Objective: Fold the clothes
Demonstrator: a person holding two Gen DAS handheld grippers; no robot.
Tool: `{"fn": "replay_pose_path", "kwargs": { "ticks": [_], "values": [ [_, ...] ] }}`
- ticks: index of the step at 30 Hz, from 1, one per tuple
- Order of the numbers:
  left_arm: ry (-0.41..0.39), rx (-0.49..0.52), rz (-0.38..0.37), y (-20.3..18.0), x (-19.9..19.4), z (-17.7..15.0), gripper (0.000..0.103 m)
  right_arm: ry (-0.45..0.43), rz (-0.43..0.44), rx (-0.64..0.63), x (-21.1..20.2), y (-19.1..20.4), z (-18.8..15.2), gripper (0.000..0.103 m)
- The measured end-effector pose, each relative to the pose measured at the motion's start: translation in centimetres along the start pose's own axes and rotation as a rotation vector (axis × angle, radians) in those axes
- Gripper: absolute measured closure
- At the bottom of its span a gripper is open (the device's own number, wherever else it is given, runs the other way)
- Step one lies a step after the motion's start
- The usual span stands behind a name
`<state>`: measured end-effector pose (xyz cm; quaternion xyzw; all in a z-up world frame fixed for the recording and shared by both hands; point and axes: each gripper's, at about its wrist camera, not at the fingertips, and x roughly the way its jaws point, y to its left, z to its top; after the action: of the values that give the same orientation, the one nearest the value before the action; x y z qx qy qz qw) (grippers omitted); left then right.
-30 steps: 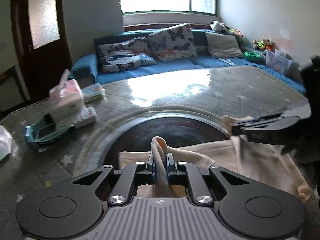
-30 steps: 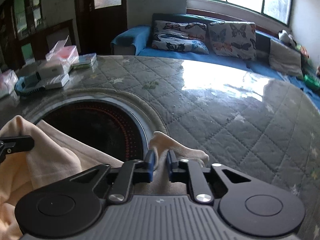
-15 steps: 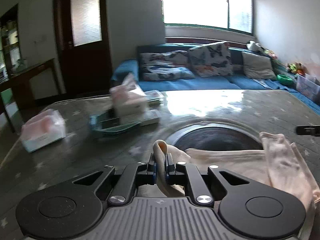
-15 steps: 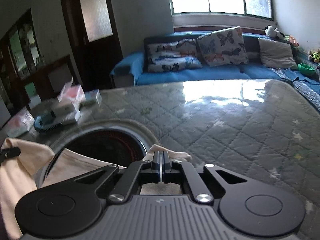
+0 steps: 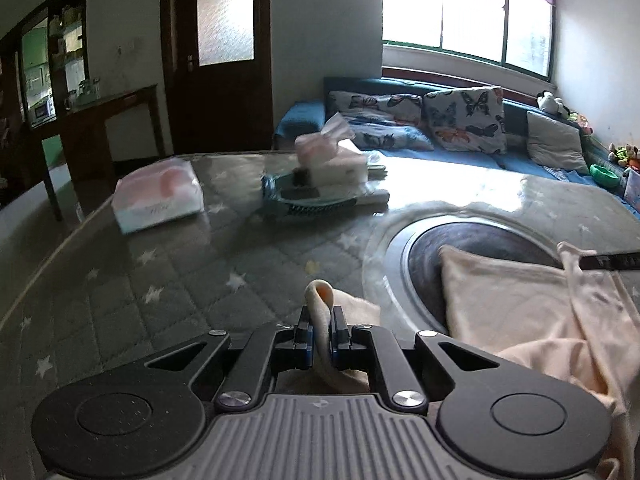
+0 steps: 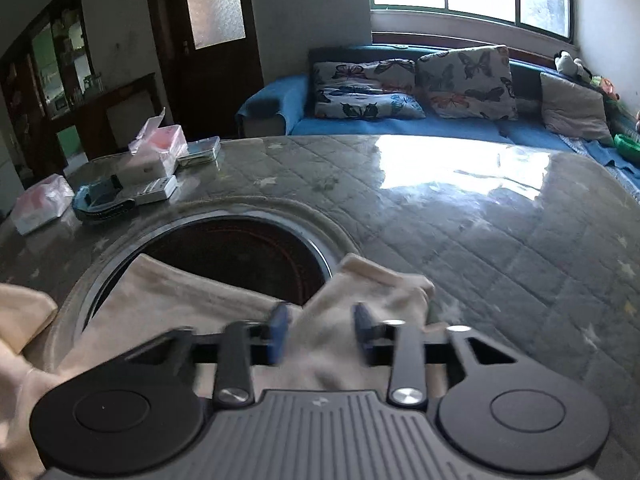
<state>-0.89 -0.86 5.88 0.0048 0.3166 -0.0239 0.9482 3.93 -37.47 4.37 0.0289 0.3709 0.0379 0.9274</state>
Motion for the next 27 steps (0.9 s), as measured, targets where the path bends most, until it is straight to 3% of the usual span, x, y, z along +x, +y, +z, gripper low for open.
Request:
{"fn": "replay_pose_path", "kwargs": {
  "ticks": [8, 12, 14, 20, 27],
  "values": [
    [0.013, -0.02, -0.001, 0.9, 0.4, -0.8, 0.094, 0.048, -0.057, -0.042, 4.0, 1.8, 0.8, 0.064],
    [0.014, -0.027, 0.002, 1.0, 0.3, -0.7, 0.094, 0.058, -0.072, -0.035, 4.0, 1.8, 0.7, 0.092],
    [0.014, -0.031, 0.004, 1.1, 0.2, -0.7, 0.094, 0.054, -0.068, -0.033, 3.6, 1.7, 0.6, 0.098],
    [0.014, -0.042, 0.008, 1.4, 0.1, -0.7, 0.094, -0.019, -0.043, 0.001, 0.1, 0.6, 0.5, 0.1],
    [0.004, -0.053, 0.018, 1.8, -1.0, -0.8, 0.094, -0.133, -0.039, 0.021, -7.3, -1.8, -0.3, 0.1]
  ]
}}
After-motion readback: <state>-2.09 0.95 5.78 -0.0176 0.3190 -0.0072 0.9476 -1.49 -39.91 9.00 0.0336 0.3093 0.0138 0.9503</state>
